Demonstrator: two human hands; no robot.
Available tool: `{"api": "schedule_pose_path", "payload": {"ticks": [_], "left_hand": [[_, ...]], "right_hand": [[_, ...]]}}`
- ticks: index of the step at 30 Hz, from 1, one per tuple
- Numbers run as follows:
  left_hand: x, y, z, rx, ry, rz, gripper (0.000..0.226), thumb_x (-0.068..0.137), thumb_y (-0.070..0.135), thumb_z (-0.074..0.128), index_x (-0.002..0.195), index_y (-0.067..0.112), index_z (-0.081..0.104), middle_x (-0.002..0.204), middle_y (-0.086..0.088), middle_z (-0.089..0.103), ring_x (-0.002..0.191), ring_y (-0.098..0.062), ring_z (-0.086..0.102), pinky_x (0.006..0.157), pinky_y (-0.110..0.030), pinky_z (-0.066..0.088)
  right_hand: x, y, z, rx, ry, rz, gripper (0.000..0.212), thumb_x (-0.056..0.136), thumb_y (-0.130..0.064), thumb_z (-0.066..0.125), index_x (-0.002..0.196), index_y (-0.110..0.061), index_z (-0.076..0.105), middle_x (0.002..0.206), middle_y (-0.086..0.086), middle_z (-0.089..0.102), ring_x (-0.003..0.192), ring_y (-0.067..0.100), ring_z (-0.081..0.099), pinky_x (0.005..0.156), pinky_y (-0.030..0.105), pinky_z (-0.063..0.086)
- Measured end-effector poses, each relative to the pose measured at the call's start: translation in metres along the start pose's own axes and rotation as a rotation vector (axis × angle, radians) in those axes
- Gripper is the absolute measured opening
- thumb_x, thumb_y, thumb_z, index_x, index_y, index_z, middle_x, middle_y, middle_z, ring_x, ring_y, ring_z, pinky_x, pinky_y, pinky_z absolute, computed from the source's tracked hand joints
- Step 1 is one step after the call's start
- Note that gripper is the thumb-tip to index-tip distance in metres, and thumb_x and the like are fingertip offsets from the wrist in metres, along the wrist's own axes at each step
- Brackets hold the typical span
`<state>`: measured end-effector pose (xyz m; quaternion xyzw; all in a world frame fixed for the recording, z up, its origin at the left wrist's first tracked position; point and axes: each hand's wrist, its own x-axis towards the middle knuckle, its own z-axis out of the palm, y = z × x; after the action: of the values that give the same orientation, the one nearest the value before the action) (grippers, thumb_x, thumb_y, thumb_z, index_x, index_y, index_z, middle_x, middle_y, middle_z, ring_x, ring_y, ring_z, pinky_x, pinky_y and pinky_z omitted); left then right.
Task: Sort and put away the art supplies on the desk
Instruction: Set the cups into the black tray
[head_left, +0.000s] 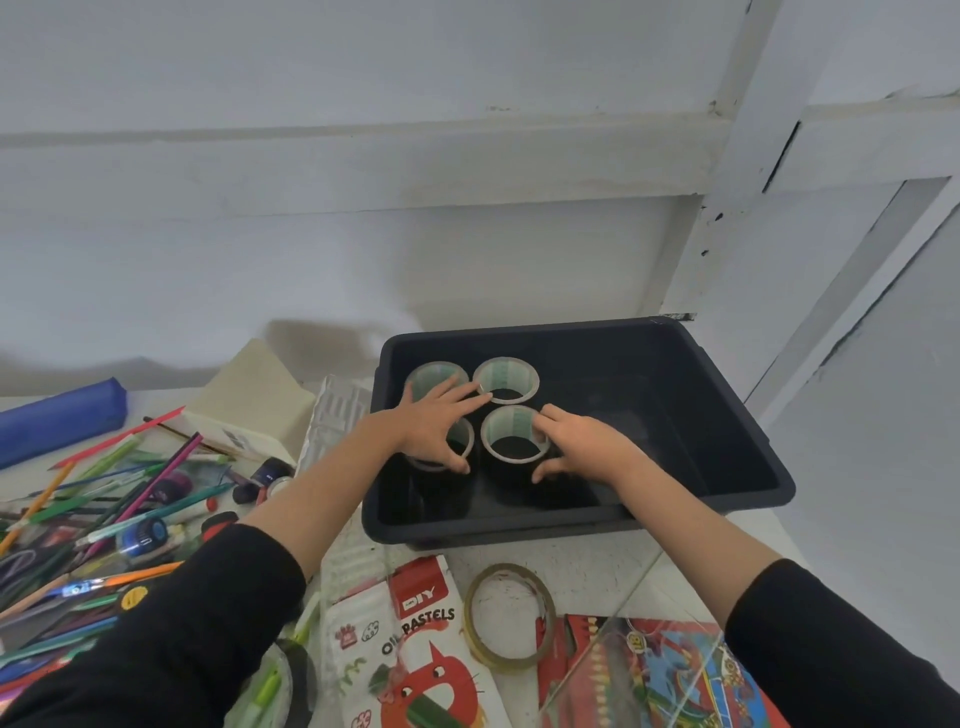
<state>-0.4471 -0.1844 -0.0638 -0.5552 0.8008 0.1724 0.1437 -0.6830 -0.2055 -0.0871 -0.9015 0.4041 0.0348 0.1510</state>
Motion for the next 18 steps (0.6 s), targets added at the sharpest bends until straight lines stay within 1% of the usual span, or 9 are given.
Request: {"api": "schedule_pose_path", "payload": {"ticks": [3,5,8,9,11,12,14,16,18], "left_hand": [[-0.004,0.005,0.002,0.017,0.018,-0.013,0.098,0.085,0.043,0.065,0.152,0.032,-0.005,0.159,0.005,-0.016,0.145,-0.019,-0.017,0.11,-0.061,-0.011],[-0.007,0.01,0.003,-0.019,0.022,-0.03,0.096,0.085,0.039,0.065,0.152,0.031,-0.005,0.159,0.006,-0.016,0.146,-0.019,-0.013,0.11,-0.061,-0.01],[-0.013,0.018,0.003,-0.046,0.072,-0.038,0.095,0.087,0.037,0.065,0.152,0.028,-0.003,0.16,0.005,-0.009,0.147,-0.018,-0.008,0.112,-0.061,-0.006],[-0.015,0.02,0.002,-0.059,0.111,-0.038,0.093,0.087,0.039,0.064,0.153,0.027,-0.001,0.16,0.005,-0.006,0.147,-0.018,-0.006,0.113,-0.06,-0.004],[-0.021,0.021,0.001,-0.124,0.222,-0.036,0.085,0.09,0.043,0.059,0.153,0.025,0.005,0.161,0.003,0.002,0.147,-0.018,0.001,0.115,-0.058,0.002],[-0.025,0.02,0.001,-0.166,0.285,-0.028,0.08,0.091,0.044,0.057,0.153,0.024,0.01,0.16,0.003,0.007,0.147,-0.018,0.005,0.116,-0.057,0.004],[-0.036,0.016,0.003,-0.241,0.402,0.01,0.071,0.092,0.04,0.056,0.151,0.024,0.021,0.158,0.002,0.016,0.145,-0.017,0.014,0.116,-0.056,0.011],[-0.048,0.011,0.006,-0.292,0.486,0.063,0.064,0.091,0.032,0.059,0.148,0.023,0.031,0.155,0.003,0.024,0.143,-0.017,0.02,0.115,-0.056,0.017],[-0.064,0.009,0.008,-0.335,0.554,0.117,0.059,0.09,0.023,0.061,0.144,0.022,0.039,0.152,0.002,0.031,0.142,-0.017,0.024,0.114,-0.055,0.021]], "right_hand": [[-0.001,-0.001,0.001,-0.017,0.0,0.011,0.059,0.078,-0.045,0.069,0.121,-0.014,0.045,0.115,0.001,0.047,0.092,0.016,0.054,0.077,0.034,0.052],[-0.002,-0.001,0.001,-0.044,0.001,0.01,0.061,0.078,-0.048,0.069,0.123,-0.014,0.045,0.116,0.002,0.047,0.094,0.016,0.054,0.078,0.035,0.052],[-0.005,-0.003,-0.003,0.052,-0.001,0.025,0.07,0.077,-0.054,0.066,0.13,-0.017,0.041,0.127,0.003,0.048,0.105,0.019,0.053,0.085,0.033,0.049],[-0.006,-0.004,-0.005,0.085,-0.011,0.031,0.072,0.079,-0.057,0.062,0.135,-0.018,0.037,0.133,0.004,0.047,0.111,0.02,0.052,0.09,0.035,0.047],[-0.01,-0.009,-0.01,0.096,-0.013,0.036,0.067,0.087,-0.059,0.047,0.14,-0.02,0.034,0.141,0.006,0.044,0.12,0.023,0.049,0.098,0.038,0.043],[-0.013,-0.012,-0.013,0.104,0.011,0.043,0.062,0.09,-0.058,0.04,0.138,-0.02,0.037,0.14,0.007,0.046,0.119,0.023,0.05,0.098,0.039,0.042],[-0.022,-0.023,-0.021,0.142,0.111,0.076,0.053,0.093,-0.056,0.034,0.128,-0.017,0.046,0.129,0.006,0.054,0.109,0.02,0.054,0.092,0.038,0.046],[-0.032,-0.035,-0.028,0.167,0.232,0.093,0.044,0.095,-0.051,0.035,0.118,-0.016,0.052,0.117,0.003,0.058,0.099,0.015,0.055,0.086,0.036,0.048],[-0.048,-0.051,-0.027,0.139,0.399,0.074,0.036,0.097,-0.043,0.038,0.111,-0.016,0.056,0.113,0.0,0.058,0.098,0.012,0.053,0.084,0.033,0.049]]}}
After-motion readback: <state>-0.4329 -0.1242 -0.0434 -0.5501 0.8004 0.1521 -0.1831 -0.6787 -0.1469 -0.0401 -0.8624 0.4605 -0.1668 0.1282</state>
